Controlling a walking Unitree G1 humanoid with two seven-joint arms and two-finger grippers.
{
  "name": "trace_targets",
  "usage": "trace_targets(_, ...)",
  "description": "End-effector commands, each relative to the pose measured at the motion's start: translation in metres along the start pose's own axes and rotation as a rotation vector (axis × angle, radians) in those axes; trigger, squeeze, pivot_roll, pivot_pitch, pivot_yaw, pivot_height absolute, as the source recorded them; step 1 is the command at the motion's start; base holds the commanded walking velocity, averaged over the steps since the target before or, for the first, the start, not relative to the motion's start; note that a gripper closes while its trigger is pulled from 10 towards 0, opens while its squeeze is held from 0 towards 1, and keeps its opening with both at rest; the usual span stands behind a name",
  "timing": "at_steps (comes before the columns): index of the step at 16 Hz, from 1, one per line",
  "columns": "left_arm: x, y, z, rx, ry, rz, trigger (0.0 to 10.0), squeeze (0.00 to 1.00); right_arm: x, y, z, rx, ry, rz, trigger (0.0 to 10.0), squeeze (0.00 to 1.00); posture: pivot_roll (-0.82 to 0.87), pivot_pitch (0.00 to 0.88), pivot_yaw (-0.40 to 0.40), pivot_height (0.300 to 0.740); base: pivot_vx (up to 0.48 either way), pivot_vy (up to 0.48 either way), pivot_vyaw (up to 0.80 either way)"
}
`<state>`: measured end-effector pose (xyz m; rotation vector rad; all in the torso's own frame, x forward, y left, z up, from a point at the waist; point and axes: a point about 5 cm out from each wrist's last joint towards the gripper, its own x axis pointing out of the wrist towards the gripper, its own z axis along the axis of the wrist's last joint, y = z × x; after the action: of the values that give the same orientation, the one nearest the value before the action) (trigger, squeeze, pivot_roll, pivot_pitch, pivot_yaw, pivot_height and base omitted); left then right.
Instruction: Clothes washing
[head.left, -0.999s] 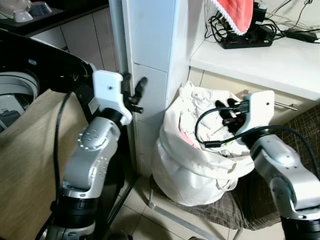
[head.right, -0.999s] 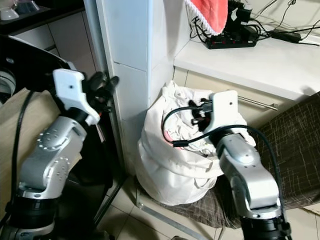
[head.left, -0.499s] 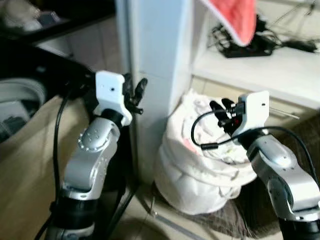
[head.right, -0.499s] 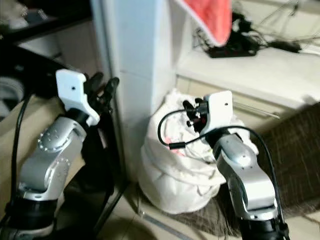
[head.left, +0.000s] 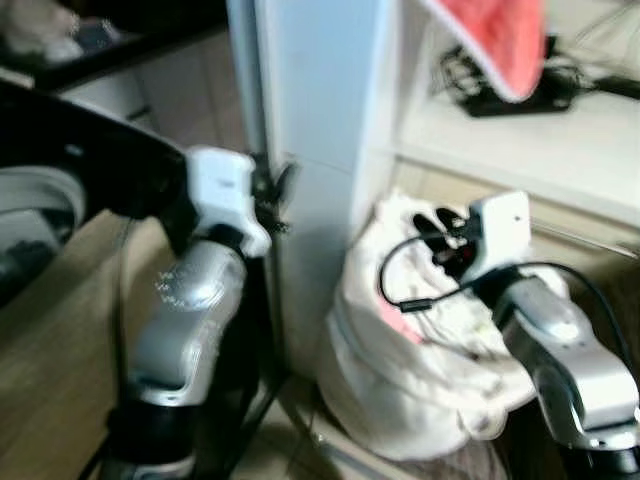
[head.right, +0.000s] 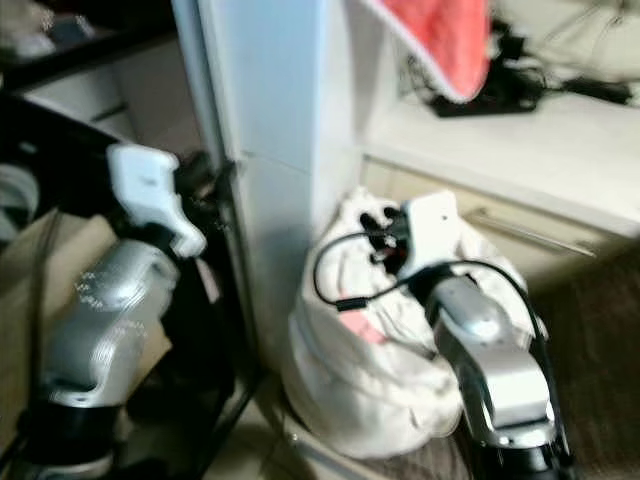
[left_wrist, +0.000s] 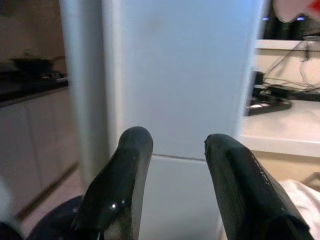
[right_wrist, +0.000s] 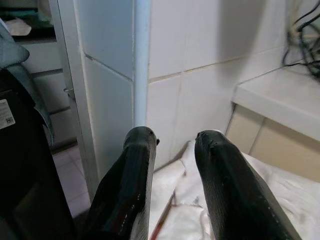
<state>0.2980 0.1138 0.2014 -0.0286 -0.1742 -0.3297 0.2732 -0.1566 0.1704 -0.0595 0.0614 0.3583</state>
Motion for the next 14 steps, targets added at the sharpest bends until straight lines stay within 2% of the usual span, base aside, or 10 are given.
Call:
trace_targets(1, -0.002, 0.007, 0.004, 0.021, -0.005, 0.029, 10.0, 0.00, 0.002, 0.002, 0.004, 0.000, -0.023, 0.014, 10.0, 0.00, -0.07, 0.000, -0.009, 0.740, 0.330, 0.000, 0.00)
trace_targets(3, -0.002, 0.007, 0.004, 0.021, -0.004, 0.027, 10.0, 0.00, 0.001, 0.000, 0.003, -0.019, -0.002, 0.002, 10.0, 0.00, -0.07, 0.000, -0.009, 0.740, 0.330, 0.000, 0.00)
trace_targets(5, -0.004, 0.008, 0.002, -0.006, 0.000, 0.027, 10.0, 0.00, 0.000, -0.006, 0.001, 0.032, -0.008, -0.051, 10.0, 0.00, -0.08, 0.001, -0.008, 0.740, 0.000, 0.000, 0.00)
trace_targets(8, -0.005, 0.009, -0.001, 0.001, 0.023, 0.022, 10.0, 0.00, 0.000, -0.009, 0.000, 0.025, -0.006, -0.058, 10.0, 0.00, -0.08, 0.001, -0.008, 0.740, 0.000, 0.000, 0.00)
trace_targets(9, -0.007, 0.008, -0.003, 0.005, 0.042, 0.005, 10.0, 0.00, 0.001, -0.013, 0.000, 0.086, 0.009, -0.092, 10.0, 0.00, -0.07, 0.004, -0.008, 0.740, 0.000, 0.000, 0.00)
trace_targets(11, -0.008, 0.007, -0.010, 0.023, 0.093, -0.028, 10.0, 0.00, 0.002, -0.022, -0.009, 0.117, 0.104, -0.161, 10.0, 0.00, -0.08, 0.004, -0.004, 0.740, 0.000, 0.000, 0.00)
trace_targets(12, -0.011, 0.004, -0.020, 0.055, 0.167, -0.091, 10.0, 0.00, 0.003, -0.032, -0.020, 0.137, 0.195, -0.178, 10.0, 0.00, -0.08, 0.005, -0.003, 0.740, 0.000, 0.000, 0.00)
trace_targets(13, -0.013, 0.002, -0.023, 0.066, 0.192, -0.126, 10.0, 0.00, 0.003, -0.038, -0.026, 0.122, 0.244, -0.189, 10.0, 0.78, -0.08, 0.006, 0.000, 0.740, 0.000, 0.000, 0.00)
trace_targets(14, -0.016, 0.001, -0.027, 0.069, 0.221, -0.176, 10.0, 0.00, 0.004, -0.050, -0.035, 0.093, 0.299, -0.223, 10.0, 1.00, -0.07, 0.007, 0.001, 0.740, 0.000, 0.000, 0.00)
